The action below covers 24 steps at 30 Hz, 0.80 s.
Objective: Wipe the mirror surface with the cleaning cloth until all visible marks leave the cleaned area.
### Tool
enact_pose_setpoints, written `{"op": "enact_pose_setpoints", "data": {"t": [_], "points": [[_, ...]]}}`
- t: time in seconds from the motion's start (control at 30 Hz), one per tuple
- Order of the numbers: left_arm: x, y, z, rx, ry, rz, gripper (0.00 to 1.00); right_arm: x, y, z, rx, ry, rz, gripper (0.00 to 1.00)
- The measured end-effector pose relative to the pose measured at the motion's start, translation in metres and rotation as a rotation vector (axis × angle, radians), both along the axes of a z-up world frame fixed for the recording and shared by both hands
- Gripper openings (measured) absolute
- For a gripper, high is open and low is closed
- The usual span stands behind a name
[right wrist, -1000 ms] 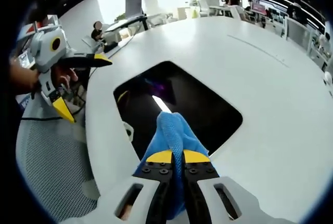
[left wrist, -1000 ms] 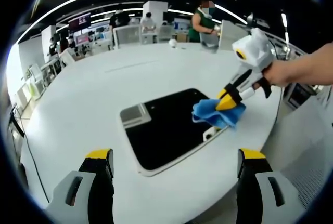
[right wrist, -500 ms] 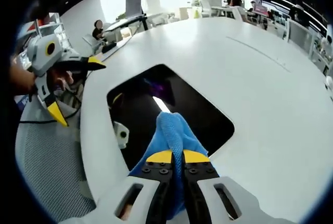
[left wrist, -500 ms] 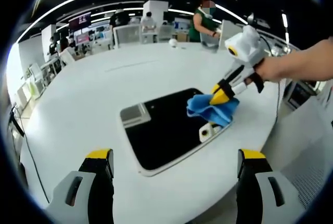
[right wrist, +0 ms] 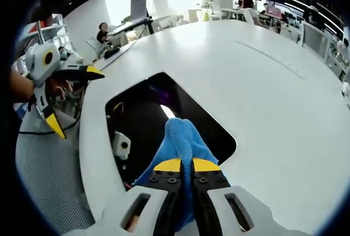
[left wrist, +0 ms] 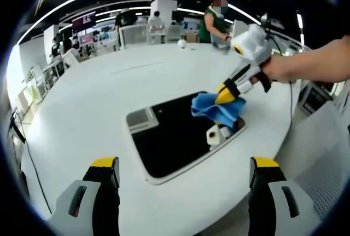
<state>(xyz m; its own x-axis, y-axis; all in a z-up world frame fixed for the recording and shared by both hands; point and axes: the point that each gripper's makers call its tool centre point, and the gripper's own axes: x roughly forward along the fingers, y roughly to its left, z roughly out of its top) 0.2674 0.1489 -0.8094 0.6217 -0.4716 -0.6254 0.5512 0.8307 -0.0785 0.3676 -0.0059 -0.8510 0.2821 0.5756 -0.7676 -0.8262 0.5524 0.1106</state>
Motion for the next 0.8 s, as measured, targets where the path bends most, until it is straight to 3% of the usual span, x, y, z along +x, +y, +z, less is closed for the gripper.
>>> {"op": "enact_pose_setpoints", "data": {"t": [0.8], "points": [[0.003,0.001,-0.003,0.002,0.005,0.003,1.0,0.041,-0.002,0.0,-0.013,-0.033,0.042,0.0]]}}
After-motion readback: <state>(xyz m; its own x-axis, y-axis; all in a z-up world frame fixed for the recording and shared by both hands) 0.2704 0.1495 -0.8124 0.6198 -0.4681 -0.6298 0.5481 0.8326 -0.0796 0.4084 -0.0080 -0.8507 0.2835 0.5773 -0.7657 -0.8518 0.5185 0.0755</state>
